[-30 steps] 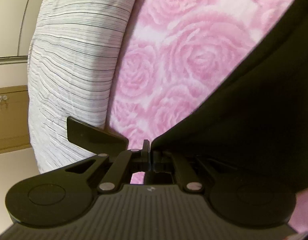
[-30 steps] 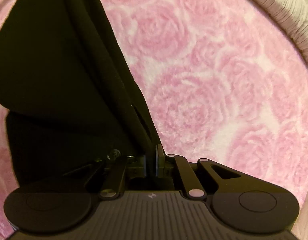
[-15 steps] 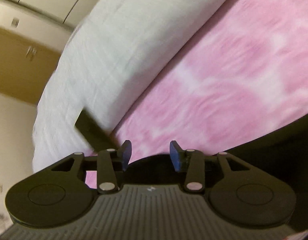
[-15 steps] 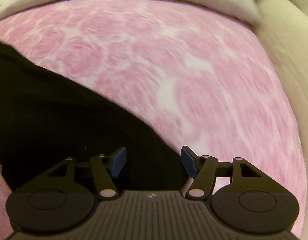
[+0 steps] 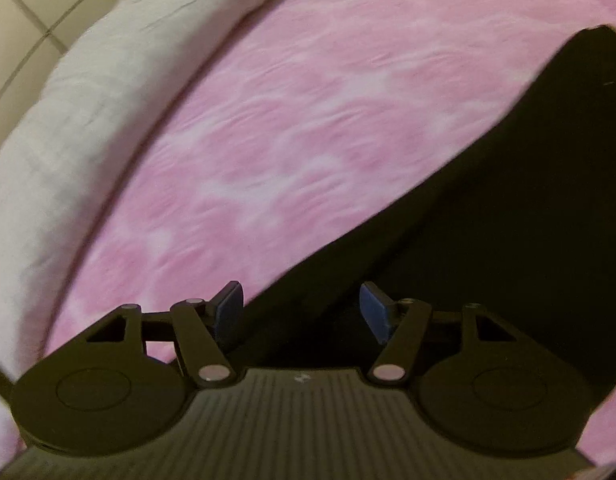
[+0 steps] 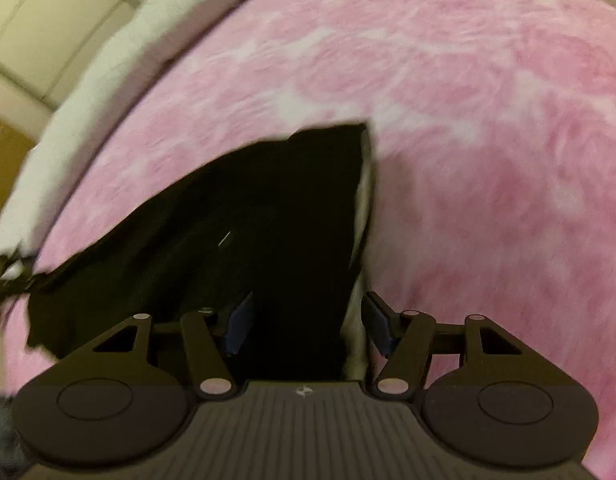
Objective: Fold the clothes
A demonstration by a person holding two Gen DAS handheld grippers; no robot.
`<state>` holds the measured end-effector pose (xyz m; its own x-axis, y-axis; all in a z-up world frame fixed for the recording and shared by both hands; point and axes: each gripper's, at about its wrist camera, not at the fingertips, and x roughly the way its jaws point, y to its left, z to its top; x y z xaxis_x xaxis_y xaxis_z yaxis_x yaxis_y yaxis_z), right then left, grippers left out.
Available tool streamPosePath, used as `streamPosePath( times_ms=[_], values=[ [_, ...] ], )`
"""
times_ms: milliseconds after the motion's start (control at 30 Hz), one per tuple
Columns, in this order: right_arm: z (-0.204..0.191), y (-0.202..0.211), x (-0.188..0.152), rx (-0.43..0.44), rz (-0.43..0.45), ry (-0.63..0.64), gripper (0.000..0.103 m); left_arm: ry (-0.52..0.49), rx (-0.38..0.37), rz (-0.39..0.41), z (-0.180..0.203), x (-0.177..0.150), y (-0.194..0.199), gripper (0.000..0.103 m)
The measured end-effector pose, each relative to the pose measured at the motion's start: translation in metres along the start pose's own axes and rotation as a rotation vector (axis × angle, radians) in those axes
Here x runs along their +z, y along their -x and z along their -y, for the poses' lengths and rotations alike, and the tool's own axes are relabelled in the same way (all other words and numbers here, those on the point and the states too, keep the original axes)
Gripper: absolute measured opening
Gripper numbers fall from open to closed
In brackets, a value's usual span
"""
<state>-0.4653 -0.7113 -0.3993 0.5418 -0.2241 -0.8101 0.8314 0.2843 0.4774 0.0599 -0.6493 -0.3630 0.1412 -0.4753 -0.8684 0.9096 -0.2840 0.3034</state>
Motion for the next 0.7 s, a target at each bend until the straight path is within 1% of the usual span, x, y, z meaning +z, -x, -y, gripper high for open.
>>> streamPosePath(
  times_ms=[33, 100, 133, 200, 267, 300, 333, 400, 500, 600, 633, 700],
  values=[
    [-0.006, 0.002, -0.008, 0.015, -0.016, 0.055, 0.053, -0.018, -0.022, 0.010, 0.012, 0.007, 0.001, 0.061],
    [-0.015, 0.005, -0.019, 0.005, -0.017, 0.146, 0.051, -0.063, -0.070, 0.029, 0.039, 0.023, 0.004, 0.061],
    [-0.017, 0.007, -0.022, -0.002, -0.012, 0.170, 0.048, -0.092, -0.090, 0.037, 0.052, 0.030, 0.005, 0.061],
    [-0.024, 0.006, -0.026, -0.030, -0.007, 0.234, 0.046, -0.158, -0.124, 0.044, 0.083, 0.041, 0.008, 0.061],
    [-0.039, 0.006, -0.032, -0.077, -0.011, 0.383, 0.043, -0.216, -0.174, 0.041, 0.112, 0.052, 0.010, 0.061],
    [-0.045, 0.007, -0.036, -0.088, -0.013, 0.439, 0.039, -0.250, -0.192, 0.041, 0.125, 0.056, 0.012, 0.061],
    [-0.047, 0.008, -0.038, -0.086, -0.016, 0.461, 0.032, -0.285, -0.207, 0.043, 0.137, 0.060, 0.013, 0.061],
    [-0.044, 0.014, -0.044, -0.055, -0.026, 0.467, 0.026, -0.355, -0.235, 0.051, 0.160, 0.070, 0.014, 0.061],
    [-0.019, 0.021, -0.058, 0.006, -0.053, 0.396, 0.026, -0.403, -0.249, 0.057, 0.180, 0.081, 0.010, 0.061],
    [-0.005, 0.026, -0.061, 0.030, -0.038, 0.327, 0.030, -0.395, -0.241, 0.049, 0.185, 0.085, 0.006, 0.061],
    [-0.002, 0.029, -0.059, 0.035, -0.023, 0.300, 0.035, -0.387, -0.234, 0.047, 0.182, 0.084, 0.006, 0.061],
    [0.002, 0.040, -0.053, 0.042, 0.025, 0.233, 0.035, -0.369, -0.216, 0.042, 0.176, 0.079, 0.009, 0.062]
  ],
)
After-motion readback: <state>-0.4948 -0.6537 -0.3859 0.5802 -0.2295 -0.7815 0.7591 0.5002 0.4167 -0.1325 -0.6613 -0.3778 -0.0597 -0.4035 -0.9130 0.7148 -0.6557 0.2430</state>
